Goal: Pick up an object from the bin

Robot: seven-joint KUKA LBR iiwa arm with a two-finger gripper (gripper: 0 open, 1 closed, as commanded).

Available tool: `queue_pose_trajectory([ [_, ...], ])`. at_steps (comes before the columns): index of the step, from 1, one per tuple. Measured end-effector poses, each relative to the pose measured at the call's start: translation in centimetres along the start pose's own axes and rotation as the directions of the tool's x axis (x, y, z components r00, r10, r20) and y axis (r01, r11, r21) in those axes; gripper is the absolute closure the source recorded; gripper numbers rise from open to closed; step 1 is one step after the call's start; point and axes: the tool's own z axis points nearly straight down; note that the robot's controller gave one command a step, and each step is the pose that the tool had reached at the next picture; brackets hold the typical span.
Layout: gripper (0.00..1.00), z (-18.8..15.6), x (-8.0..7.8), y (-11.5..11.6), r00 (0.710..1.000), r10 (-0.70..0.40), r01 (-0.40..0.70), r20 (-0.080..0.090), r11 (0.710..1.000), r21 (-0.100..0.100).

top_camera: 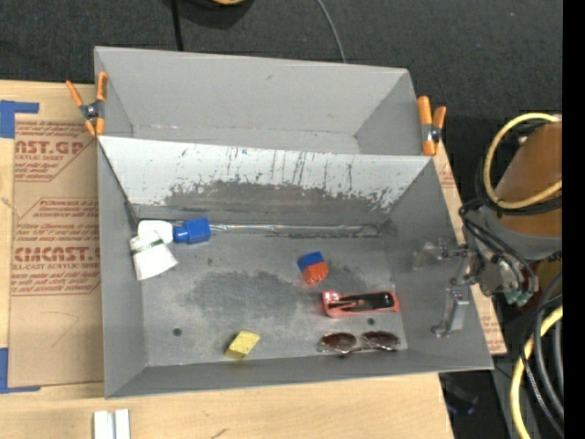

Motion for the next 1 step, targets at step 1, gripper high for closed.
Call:
queue_pose_trajectory([
  [1, 1.0, -0.44, -0.19, 0.09, 1.0, -0.003, 0.003, 0.008, 1.0, 0.002],
])
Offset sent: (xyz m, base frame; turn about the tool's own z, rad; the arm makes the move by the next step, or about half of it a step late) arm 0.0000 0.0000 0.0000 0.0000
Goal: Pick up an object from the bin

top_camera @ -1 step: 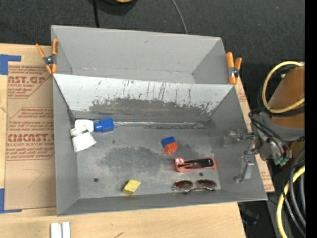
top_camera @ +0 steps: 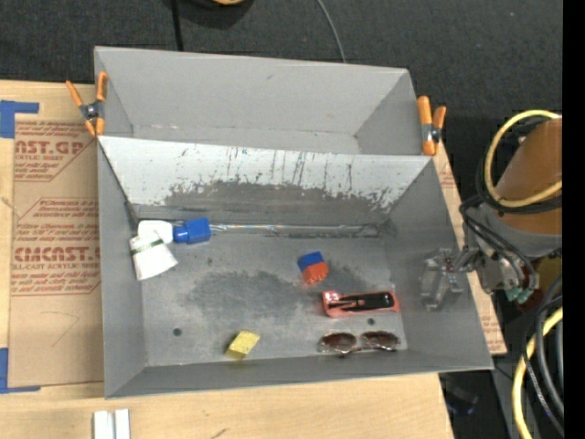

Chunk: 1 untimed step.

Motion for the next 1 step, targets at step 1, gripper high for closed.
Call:
queue_pose_trajectory([
  [1, 1.0, 0.0, 0.0, 0.0, 1.0, 0.0, 0.0, 0.0, 1.0, 0.0],
])
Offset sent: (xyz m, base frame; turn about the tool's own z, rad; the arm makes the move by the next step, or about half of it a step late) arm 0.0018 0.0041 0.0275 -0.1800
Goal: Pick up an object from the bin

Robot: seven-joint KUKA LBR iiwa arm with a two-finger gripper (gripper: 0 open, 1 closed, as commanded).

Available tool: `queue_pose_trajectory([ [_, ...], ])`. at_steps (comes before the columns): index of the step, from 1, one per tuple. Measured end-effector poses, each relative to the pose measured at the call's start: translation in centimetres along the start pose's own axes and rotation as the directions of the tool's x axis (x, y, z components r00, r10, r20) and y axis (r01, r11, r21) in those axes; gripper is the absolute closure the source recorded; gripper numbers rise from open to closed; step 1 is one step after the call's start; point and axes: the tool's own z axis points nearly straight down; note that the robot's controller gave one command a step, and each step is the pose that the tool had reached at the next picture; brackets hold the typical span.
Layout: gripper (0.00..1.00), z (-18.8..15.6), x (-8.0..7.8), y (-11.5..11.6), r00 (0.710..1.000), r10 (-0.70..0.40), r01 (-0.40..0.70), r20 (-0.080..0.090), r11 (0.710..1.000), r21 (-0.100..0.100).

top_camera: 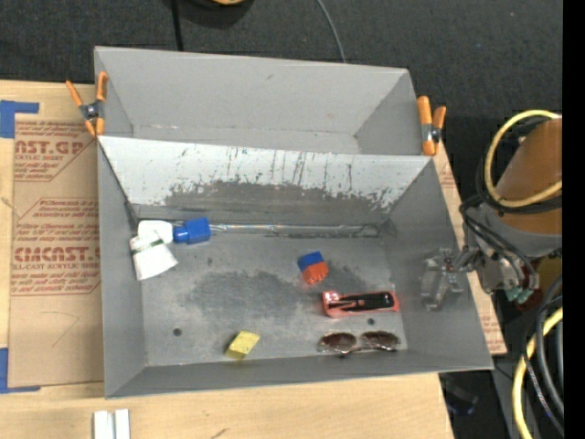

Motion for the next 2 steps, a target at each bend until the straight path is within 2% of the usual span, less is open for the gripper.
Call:
queue_pose_trajectory([
  [1, 1.0, -1.8, -0.1, 0.3, 0.993, -0.12, 0.12, 0.0, 0.993, 0.0],
  [2, 1.0, 2.4, -2.3, 3.7, 0.998, -0.068, 0.068, 0.008, 0.998, 0.002],
])
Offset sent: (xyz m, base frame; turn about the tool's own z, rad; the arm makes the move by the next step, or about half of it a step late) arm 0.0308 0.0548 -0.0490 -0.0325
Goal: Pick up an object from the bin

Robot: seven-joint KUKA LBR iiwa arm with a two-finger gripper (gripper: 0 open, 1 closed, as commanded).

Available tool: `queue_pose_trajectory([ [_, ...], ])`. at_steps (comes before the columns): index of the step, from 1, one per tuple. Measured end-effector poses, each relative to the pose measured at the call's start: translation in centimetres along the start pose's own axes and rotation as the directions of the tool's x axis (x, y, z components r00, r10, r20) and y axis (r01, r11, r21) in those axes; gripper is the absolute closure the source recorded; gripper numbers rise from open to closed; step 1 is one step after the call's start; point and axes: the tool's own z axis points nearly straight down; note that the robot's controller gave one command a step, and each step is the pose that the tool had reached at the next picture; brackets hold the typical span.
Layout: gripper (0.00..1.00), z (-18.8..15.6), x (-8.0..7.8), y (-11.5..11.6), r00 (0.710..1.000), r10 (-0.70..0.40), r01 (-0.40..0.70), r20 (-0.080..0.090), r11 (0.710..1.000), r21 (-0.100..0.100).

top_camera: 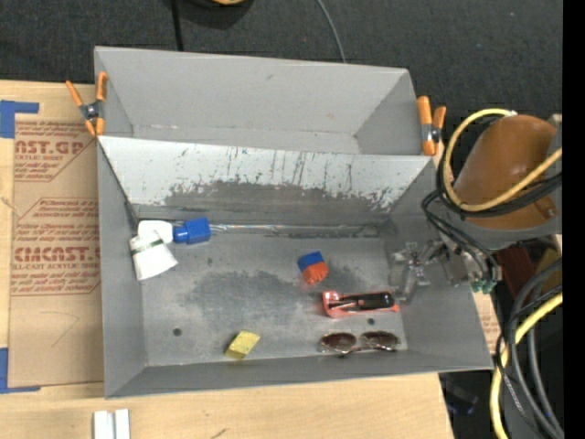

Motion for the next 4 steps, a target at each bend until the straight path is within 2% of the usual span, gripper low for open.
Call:
queue_pose_trajectory([
  [1, 0.0, 4.2, 2.24, 1.45, 0.994, 0.113, -0.113, -0.009, 0.994, -0.001],
  [2, 1.0, 4.2, 2.25, 1.42, 0.994, 0.113, -0.113, -0.009, 0.994, 0.0],
  [3, 0.0, 4.21, 2.25, 1.43, 0.994, 0.113, -0.113, -0.009, 0.994, 0.0],
  [4, 0.0, 4.21, 2.25, 1.43, 0.994, 0.113, -0.113, -0.009, 0.994, 0.0],
])
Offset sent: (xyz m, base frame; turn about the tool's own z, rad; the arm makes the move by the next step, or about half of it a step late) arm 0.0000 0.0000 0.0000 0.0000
